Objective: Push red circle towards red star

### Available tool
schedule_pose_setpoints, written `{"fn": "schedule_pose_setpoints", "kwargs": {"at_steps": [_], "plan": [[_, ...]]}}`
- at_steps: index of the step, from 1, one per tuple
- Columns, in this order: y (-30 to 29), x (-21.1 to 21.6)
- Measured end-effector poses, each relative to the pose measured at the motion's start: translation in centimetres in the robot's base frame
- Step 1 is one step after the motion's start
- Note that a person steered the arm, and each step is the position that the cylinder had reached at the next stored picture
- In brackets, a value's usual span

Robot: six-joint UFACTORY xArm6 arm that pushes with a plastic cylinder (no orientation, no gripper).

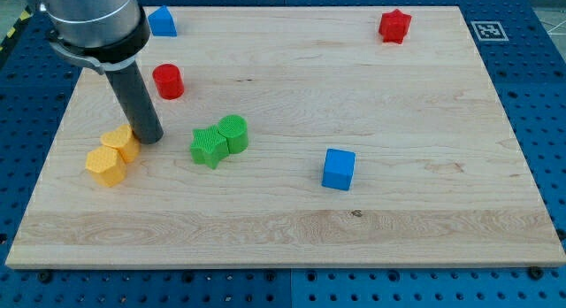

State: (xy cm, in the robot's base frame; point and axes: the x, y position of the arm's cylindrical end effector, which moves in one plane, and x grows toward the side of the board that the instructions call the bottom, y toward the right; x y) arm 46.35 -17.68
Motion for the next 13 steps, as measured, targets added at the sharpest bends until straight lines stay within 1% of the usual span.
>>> {"fn": "schedule_pose_setpoints", "kwargs": {"at_steps": [2,3,5,7,8,9,10,11,12,13], "plan": [[0.7,-1.3],[0.0,-1.8],[0.2,-6.6],[1.3,-9.8],[-0.1,-10.4],[-0.8,-12.3],[-0.2,-14.2],[2.2,-14.2],[5.9,-14.2],[7.1,-16.0]]}}
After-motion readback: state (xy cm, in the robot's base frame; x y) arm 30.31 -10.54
